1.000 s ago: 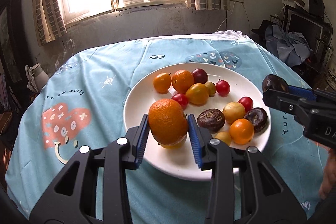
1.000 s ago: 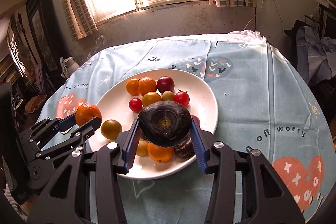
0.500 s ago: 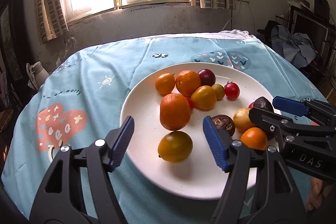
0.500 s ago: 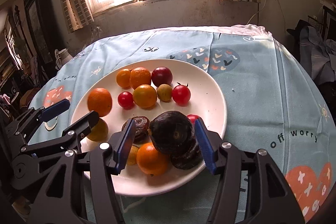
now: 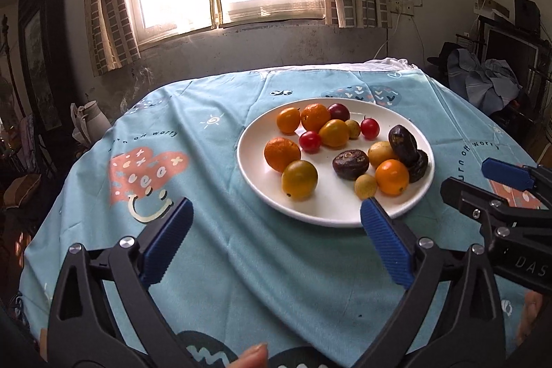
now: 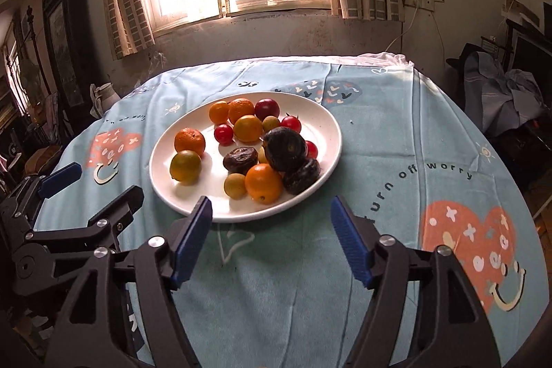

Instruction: Organize fruits

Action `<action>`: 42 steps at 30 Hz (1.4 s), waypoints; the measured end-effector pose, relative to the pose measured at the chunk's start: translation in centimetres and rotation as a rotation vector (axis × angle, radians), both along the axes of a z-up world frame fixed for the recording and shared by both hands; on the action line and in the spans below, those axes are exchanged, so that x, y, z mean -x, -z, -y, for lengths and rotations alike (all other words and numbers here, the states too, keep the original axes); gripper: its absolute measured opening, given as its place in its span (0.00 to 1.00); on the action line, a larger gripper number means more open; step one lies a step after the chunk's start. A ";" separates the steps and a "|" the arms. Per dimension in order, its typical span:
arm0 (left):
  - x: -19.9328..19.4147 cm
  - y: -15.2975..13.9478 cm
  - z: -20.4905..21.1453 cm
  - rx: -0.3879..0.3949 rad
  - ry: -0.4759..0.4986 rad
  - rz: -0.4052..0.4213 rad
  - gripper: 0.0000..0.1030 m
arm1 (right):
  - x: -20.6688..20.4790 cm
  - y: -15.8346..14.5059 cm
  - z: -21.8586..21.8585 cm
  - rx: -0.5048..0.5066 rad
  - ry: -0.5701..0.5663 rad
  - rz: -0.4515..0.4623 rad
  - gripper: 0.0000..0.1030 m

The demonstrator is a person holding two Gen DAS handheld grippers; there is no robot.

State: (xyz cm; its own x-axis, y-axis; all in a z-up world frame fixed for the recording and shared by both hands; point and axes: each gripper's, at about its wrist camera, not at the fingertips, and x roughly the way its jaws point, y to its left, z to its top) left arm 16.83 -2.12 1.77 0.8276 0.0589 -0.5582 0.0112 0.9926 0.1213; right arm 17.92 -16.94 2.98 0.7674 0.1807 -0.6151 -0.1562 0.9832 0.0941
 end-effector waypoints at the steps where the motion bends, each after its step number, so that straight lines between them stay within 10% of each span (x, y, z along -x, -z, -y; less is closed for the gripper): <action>1: 0.7 0.2 0.0 -0.017 -0.005 -0.008 0.98 | 0.7 0.0 0.1 0.014 0.018 0.003 0.92; 42: 4.5 -0.8 -1.3 0.046 0.008 0.040 0.98 | 5.4 0.2 0.7 -0.034 0.004 0.060 0.99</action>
